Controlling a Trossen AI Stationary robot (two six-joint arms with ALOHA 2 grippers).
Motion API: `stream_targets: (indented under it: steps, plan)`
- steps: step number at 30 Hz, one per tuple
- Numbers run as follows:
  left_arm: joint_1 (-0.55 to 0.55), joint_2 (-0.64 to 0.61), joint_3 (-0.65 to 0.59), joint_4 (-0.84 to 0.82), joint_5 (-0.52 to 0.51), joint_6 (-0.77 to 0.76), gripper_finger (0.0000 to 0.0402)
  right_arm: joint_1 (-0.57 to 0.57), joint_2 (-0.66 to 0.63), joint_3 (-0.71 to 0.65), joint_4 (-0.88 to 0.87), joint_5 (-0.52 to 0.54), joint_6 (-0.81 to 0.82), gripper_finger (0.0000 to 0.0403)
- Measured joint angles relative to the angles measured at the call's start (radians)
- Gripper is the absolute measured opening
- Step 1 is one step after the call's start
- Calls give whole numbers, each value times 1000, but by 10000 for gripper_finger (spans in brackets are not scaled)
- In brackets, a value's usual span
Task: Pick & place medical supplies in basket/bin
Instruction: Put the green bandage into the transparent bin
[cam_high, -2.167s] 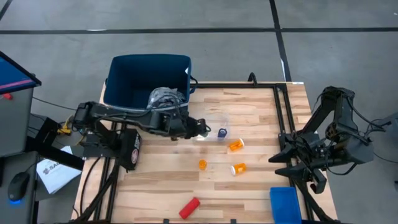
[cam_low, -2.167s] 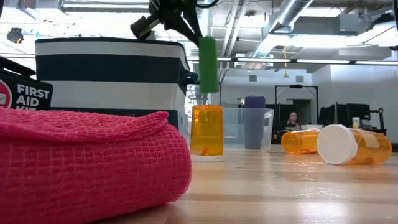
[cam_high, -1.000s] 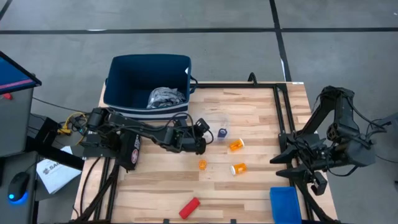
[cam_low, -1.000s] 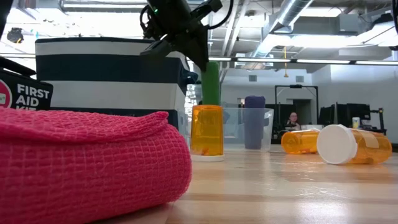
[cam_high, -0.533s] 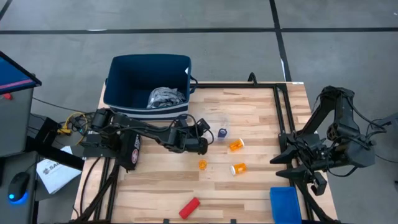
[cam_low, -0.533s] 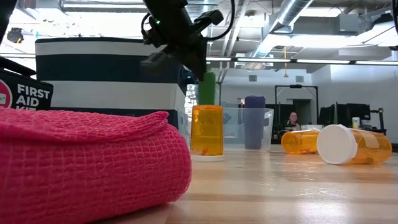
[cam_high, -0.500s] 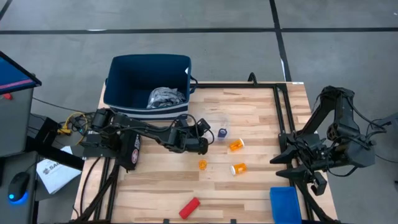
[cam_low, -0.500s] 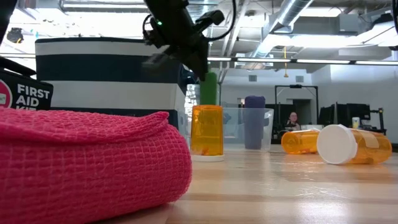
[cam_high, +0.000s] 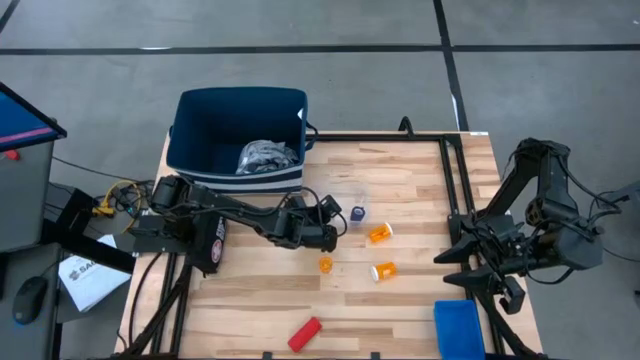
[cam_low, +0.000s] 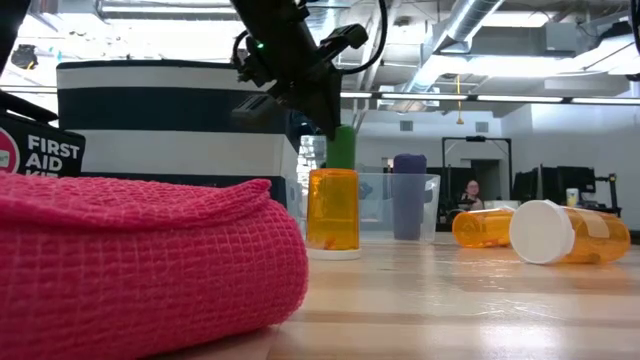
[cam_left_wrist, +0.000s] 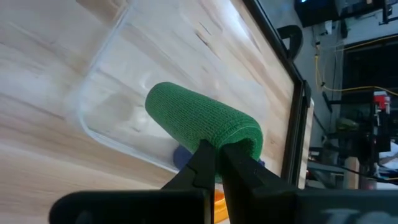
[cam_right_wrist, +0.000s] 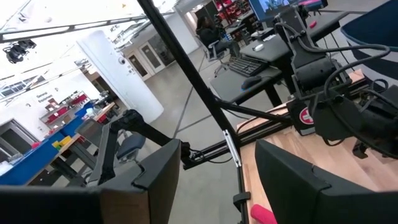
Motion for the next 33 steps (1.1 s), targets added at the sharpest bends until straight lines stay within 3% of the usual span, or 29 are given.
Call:
stream_targets:
  steps: [13,33]
  plan:
    - [14,0,-51,77,23,4,1,0,1,0,-7,0,0,205]
    - [26,-1,-51,2,98,17,1,0,2,0,-6,0,2,205]
